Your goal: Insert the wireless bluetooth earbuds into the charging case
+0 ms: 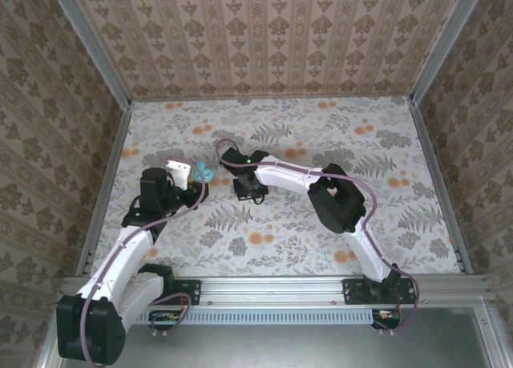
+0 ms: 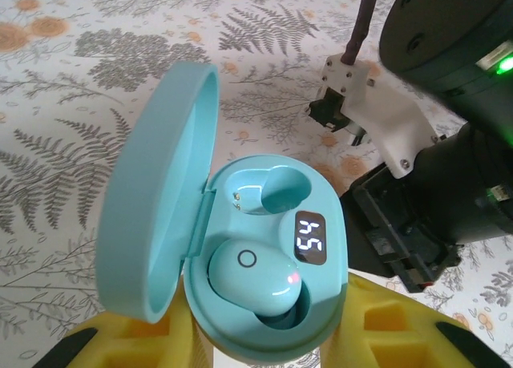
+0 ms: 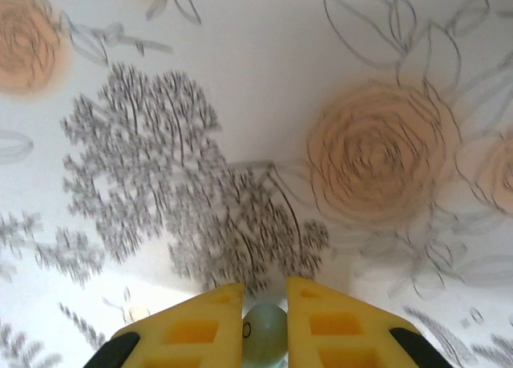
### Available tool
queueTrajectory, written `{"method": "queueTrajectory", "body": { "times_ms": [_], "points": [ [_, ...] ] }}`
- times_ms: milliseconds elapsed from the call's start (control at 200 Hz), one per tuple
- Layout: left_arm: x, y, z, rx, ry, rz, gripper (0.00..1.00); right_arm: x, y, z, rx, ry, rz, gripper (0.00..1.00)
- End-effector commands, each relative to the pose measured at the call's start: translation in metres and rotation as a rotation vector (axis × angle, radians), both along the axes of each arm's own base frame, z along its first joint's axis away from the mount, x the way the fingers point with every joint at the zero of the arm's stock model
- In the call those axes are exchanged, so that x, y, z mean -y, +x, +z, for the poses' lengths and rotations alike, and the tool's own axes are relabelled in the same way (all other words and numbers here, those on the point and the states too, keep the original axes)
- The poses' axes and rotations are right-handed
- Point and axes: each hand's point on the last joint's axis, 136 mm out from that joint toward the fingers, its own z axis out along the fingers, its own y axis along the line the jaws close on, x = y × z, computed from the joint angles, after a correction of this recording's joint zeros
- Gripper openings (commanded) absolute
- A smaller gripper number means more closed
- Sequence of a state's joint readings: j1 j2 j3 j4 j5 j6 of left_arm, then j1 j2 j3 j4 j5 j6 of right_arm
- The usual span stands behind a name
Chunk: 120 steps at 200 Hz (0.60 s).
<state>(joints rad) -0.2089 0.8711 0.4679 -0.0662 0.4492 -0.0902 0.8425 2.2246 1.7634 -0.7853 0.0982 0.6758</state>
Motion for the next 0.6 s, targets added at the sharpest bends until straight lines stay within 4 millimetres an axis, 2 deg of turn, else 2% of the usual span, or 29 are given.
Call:
{"method": "queueTrajectory", "body": {
  "times_ms": [0,155,300,430,515,595],
  "points": [
    [0.017,-0.008,0.017,0.131,-0.042,-0.123,0.00,0.003,-0.002,0.064,0.087,0.116,0.055,0.13],
    [0.030,-0.014,0.026,0.240,-0.073,-0.215,0.00,0.013,-0.016,0.128,0.181,0.316,0.146,0.13],
    [0.054,-0.031,0.034,0.316,-0.118,-0.372,0.00,0.016,-0.049,0.187,0.248,0.470,0.321,0.08],
    [0.078,-0.049,0.043,0.408,-0.080,-0.517,0.00,0.005,-0.081,0.228,0.268,0.644,0.475,0.08],
    [0.089,-0.057,0.047,0.431,-0.053,-0.588,0.00,-0.003,-0.097,0.243,0.265,0.718,0.567,0.08],
    [0.096,-0.062,0.053,0.433,-0.060,-0.636,0.00,-0.008,-0.105,0.245,0.262,0.734,0.641,0.08]
  ]
}}
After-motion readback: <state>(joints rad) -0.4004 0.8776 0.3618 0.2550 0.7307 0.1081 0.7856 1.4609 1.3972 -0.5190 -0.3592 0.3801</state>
